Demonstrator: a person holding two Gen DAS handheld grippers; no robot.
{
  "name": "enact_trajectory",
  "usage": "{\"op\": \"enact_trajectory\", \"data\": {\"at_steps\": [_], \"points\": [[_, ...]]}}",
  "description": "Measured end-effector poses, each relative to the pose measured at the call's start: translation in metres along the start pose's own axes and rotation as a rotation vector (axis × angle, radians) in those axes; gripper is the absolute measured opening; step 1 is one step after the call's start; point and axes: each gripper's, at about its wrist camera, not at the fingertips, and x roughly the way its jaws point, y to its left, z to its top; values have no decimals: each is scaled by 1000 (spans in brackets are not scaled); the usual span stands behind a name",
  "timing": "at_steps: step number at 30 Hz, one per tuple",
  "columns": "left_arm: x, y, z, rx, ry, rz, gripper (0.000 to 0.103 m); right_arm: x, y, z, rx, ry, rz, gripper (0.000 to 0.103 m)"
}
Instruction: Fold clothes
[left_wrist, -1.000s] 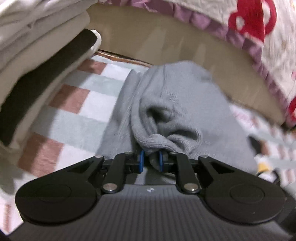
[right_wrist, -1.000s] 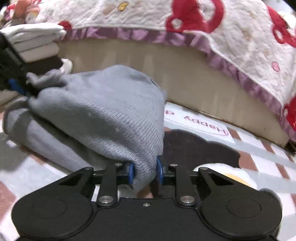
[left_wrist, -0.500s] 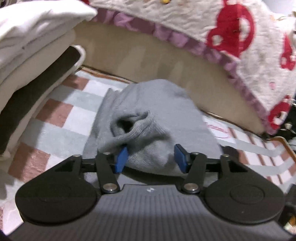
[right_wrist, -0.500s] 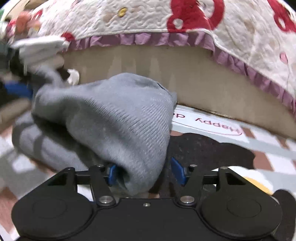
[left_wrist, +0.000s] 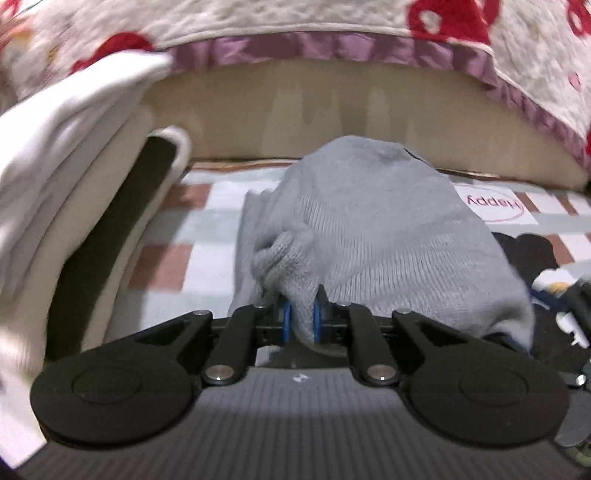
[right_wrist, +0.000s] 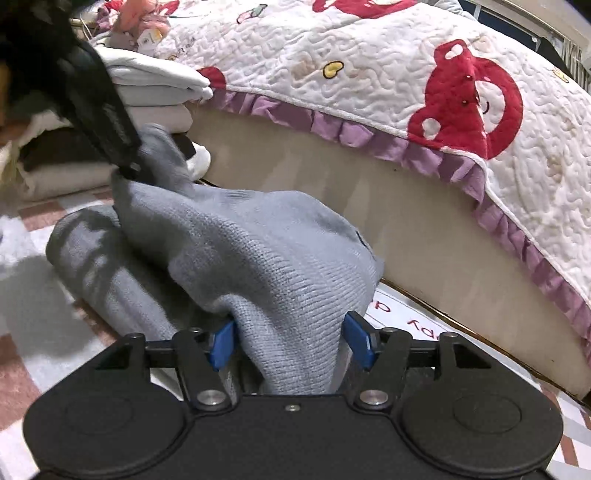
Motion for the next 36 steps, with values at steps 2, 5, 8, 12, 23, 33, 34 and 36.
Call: {"op": "enact_trajectory", "data": {"at_steps": [2, 5, 8, 12, 23, 33, 34, 36], "points": [[-4, 7, -11, -34, 24, 27, 11, -4, 0, 5, -70, 40, 63, 37], [6, 20, -22, -113, 117, 11, 10, -9, -12, 8, -39, 58, 132, 33], [0, 21, -15, -161, 137, 33, 18, -10, -11, 2, -95, 46, 145, 33], [-33, 28, 10, -210, -6, 31, 22, -12, -1, -1, -208, 26, 116, 34], [16, -6, 37, 110, -49, -34, 21, -15, 3, 2, -325, 31, 147, 34], [41, -6, -15, 204, 142, 118, 15, -58, -49, 87, 87, -235, 445, 50], [42, -3, -16, 195, 137, 120, 15, -45, -41, 93, 57, -201, 421, 50], [41, -1, -14, 173, 135, 120, 15, -10, -24, 90, 11, -80, 354, 50]]}}
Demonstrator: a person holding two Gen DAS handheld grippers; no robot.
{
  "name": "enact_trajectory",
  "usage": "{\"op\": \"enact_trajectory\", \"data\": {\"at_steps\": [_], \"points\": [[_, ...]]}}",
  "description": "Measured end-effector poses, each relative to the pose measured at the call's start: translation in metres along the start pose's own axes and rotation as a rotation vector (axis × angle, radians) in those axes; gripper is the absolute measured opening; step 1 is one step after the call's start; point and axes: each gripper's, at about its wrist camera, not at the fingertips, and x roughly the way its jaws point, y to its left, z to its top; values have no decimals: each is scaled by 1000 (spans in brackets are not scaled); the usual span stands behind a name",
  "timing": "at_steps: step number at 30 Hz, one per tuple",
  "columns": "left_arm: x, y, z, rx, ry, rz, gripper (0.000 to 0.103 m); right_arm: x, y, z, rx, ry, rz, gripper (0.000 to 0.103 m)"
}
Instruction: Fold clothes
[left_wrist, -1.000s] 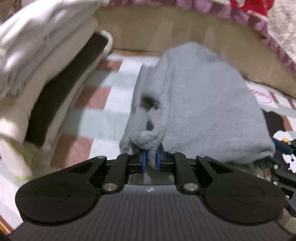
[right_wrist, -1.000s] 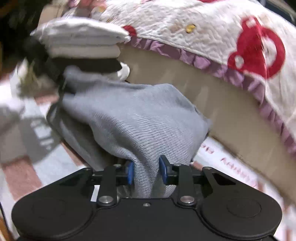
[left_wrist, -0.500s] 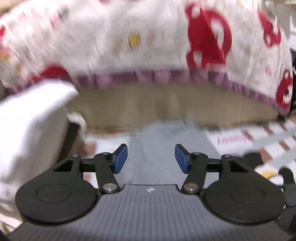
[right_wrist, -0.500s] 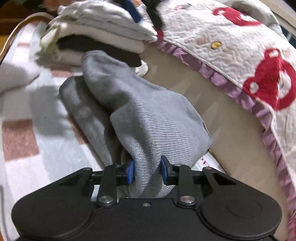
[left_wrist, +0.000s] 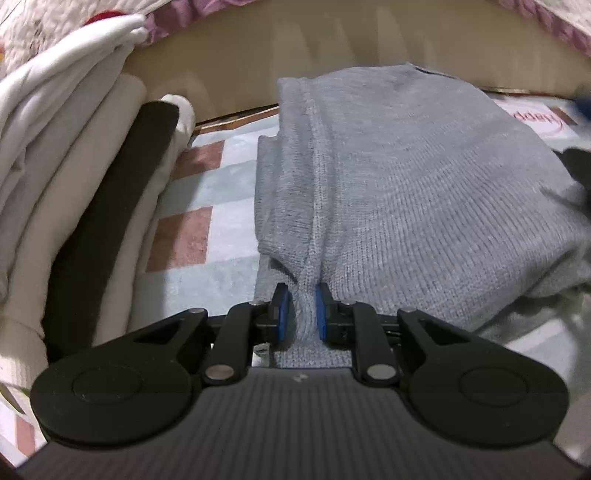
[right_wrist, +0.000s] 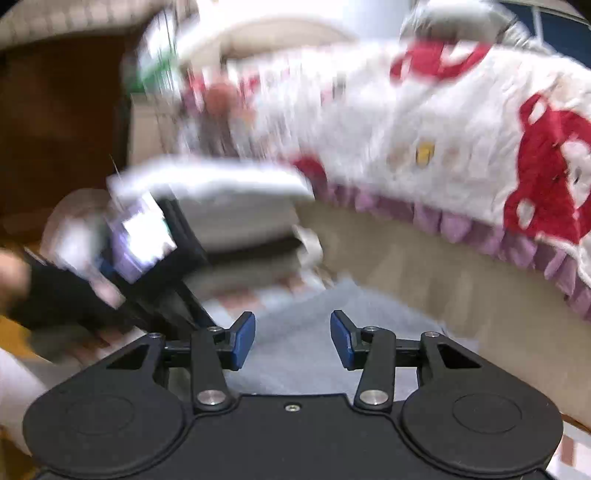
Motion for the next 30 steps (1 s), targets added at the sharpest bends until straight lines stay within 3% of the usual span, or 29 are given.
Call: {"op": "enact_trajectory", "data": {"at_steps": [3, 7, 8, 9, 12, 13, 16, 21, 23, 27, 29, 30], "points": [[-1, 4, 2, -33, -2, -2, 17, 43, 1, -26, 10, 165, -56, 53], [-1, 10, 5, -78, -5, -6, 23, 42, 26, -66, -113, 147, -90, 53], [-2, 11, 5, -89, -6, -6, 35, 42, 31, -68, -134, 145, -101, 53], [-2, 12, 6, -100, -7, -7, 41, 42, 32, -67, -135, 149, -102, 53], [-3, 19, 9, -140, -23, -26, 43, 34, 22, -58, -111, 189, -37, 58], [-4, 23, 11, -158, -38, -43, 44, 28, 12, -52, -71, 203, 18, 61], [-5, 34, 16, -212, -81, -94, 62, 2, -37, -36, 186, 150, 145, 63], [-8, 52, 24, -300, -152, -178, 67, -12, -136, -61, 770, 38, 131, 81], [9, 49, 27, -272, -104, -169, 67, -4, -155, -87, 912, 76, 167, 81], [45, 60, 34, -320, -10, -235, 76, 21, -172, -121, 1083, 151, 179, 81], [49, 56, 39, -274, 0, -193, 81, 41, -173, -123, 1078, 205, 199, 81], [52, 55, 41, -250, 5, -171, 91, 48, -174, -124, 1083, 219, 216, 81]]}}
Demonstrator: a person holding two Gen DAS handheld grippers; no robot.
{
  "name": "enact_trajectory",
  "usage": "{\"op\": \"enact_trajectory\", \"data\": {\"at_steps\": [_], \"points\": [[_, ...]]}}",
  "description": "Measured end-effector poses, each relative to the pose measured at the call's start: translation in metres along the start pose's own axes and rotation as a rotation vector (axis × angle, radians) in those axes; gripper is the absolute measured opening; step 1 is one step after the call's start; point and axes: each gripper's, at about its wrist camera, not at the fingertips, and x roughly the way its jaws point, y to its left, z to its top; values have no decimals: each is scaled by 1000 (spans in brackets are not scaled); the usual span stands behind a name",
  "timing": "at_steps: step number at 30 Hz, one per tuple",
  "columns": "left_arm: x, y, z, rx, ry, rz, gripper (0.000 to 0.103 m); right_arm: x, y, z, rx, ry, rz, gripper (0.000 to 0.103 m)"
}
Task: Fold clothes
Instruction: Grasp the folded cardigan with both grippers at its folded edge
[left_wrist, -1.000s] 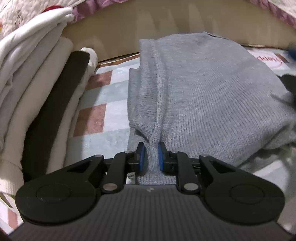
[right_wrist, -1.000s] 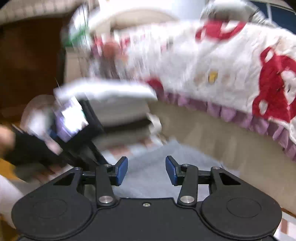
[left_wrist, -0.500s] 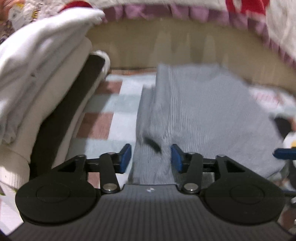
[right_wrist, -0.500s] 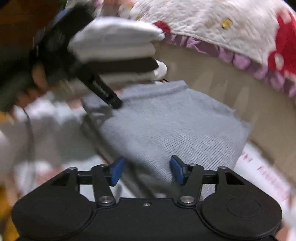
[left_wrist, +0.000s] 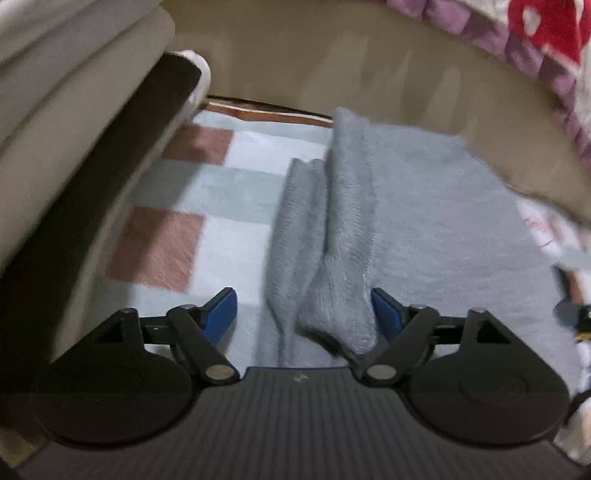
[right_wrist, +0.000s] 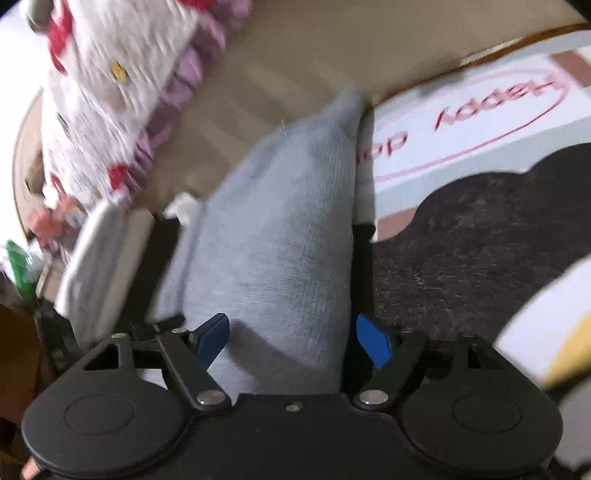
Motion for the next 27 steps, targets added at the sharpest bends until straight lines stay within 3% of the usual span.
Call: {"op": "enact_trajectory", "data": {"at_steps": [2, 7, 8, 9, 10, 12, 14, 16, 18, 21, 23, 27], "points": [[5, -4, 4, 44, 9, 41, 96, 13, -4, 5, 11, 39, 17, 84], [17, 10, 1, -66, 68, -127, 94, 32, -13, 14, 12, 100, 98, 92], [20, 13, 0, -88, 80, -161, 83, 33, -15, 12, 18, 89, 113, 92], [22, 16, 0, -110, 92, -194, 60, 34, -16, 10, 24, 75, 128, 92], [24, 18, -1, -131, 103, -225, 51, 34, -17, 8, 27, 54, 138, 91], [17, 4, 1, -85, 105, -164, 38, 34, -15, 4, 18, 16, 112, 70], [11, -8, -2, -44, 108, -131, 35, 32, -5, 3, 13, -9, 58, 60], [4, -18, -9, -7, 111, -125, 33, 24, 21, 2, -97, -34, -15, 53], [-3, -28, -16, 29, 114, -119, 31, 8, 40, 3, -128, -47, -11, 49], [-13, -43, -26, 84, 118, -110, 31, -17, 53, 5, -93, -22, 30, 48], [-20, -53, -33, 121, 121, -104, 31, -31, 63, 4, -100, 56, -4, 48], [-33, -73, -47, 194, 126, -91, 34, -47, 57, -15, -138, 116, -109, 53]]}}
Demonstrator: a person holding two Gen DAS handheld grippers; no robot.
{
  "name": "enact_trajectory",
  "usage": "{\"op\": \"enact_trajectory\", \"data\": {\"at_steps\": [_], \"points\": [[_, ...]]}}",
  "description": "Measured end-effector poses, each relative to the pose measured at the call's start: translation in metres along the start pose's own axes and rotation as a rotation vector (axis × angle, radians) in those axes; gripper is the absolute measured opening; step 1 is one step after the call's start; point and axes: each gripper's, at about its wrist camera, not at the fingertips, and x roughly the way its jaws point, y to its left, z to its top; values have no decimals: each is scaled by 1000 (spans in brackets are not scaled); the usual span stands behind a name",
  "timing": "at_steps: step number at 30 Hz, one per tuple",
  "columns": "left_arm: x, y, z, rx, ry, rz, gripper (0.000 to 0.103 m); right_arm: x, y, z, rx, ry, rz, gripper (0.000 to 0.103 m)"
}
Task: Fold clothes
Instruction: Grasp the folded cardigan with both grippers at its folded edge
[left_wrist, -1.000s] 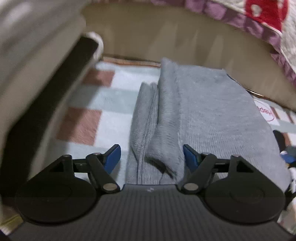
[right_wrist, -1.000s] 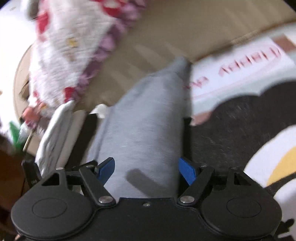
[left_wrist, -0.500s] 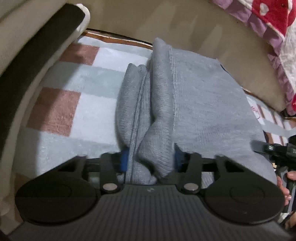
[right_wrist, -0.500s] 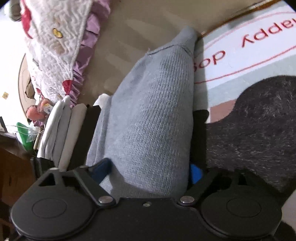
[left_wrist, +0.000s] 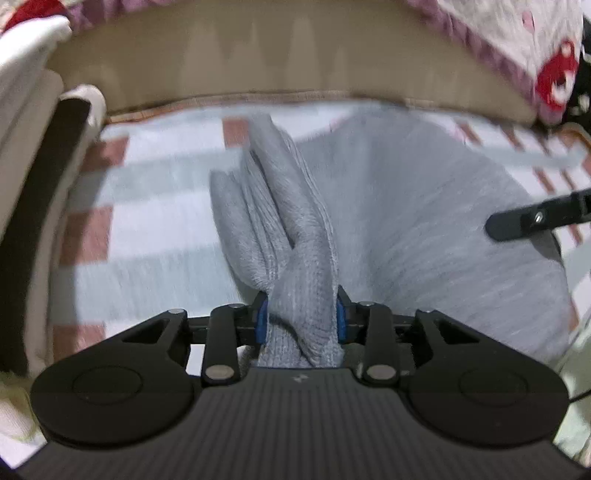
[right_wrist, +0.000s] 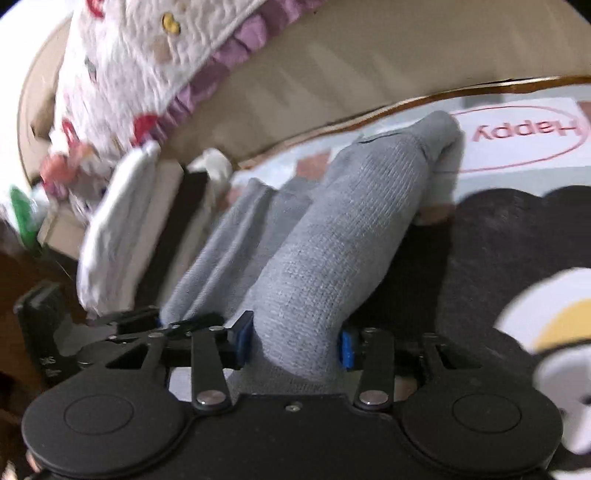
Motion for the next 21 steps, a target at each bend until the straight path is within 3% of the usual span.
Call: {"op": "enact_trajectory", "data": {"at_steps": [3, 5, 8, 11, 14, 15, 16, 17, 18, 19, 20, 21], "points": [[-7, -17, -8, 51, 7, 11, 42, -8, -6, -16, -19, 43, -72, 60], [1, -1, -6, -47, 4, -54, 47, -3, -29, -26, 19, 33, -74, 63], [13, 17, -1, -112, 11, -89, 59, 2, -55, -24, 122, 12, 39, 68], [30, 31, 0, -181, 34, -144, 67, 15, -56, -14, 72, 7, 68, 77], [41, 44, 0, -315, 30, -228, 70, 36, -56, -4, 54, 4, 90, 87], [45, 47, -1, -357, 28, -255, 70, 42, -59, -3, 68, -2, 99, 88], [40, 40, -1, -321, 12, -239, 68, 46, -62, -2, 84, -14, 108, 88], [35, 32, 0, -285, -5, -224, 52, 50, -64, -3, 94, -32, 118, 88], [31, 24, 0, -249, -21, -209, 39, 50, -64, -5, 82, -56, 123, 80], [26, 16, 0, -213, -37, -193, 36, 49, -61, -6, 49, -67, 105, 72], [21, 8, 0, -177, -54, -178, 33, 46, -57, -7, 11, -82, 90, 57], [16, 0, 0, -141, -70, -162, 32, 39, -49, -7, -38, -106, 86, 52]]}}
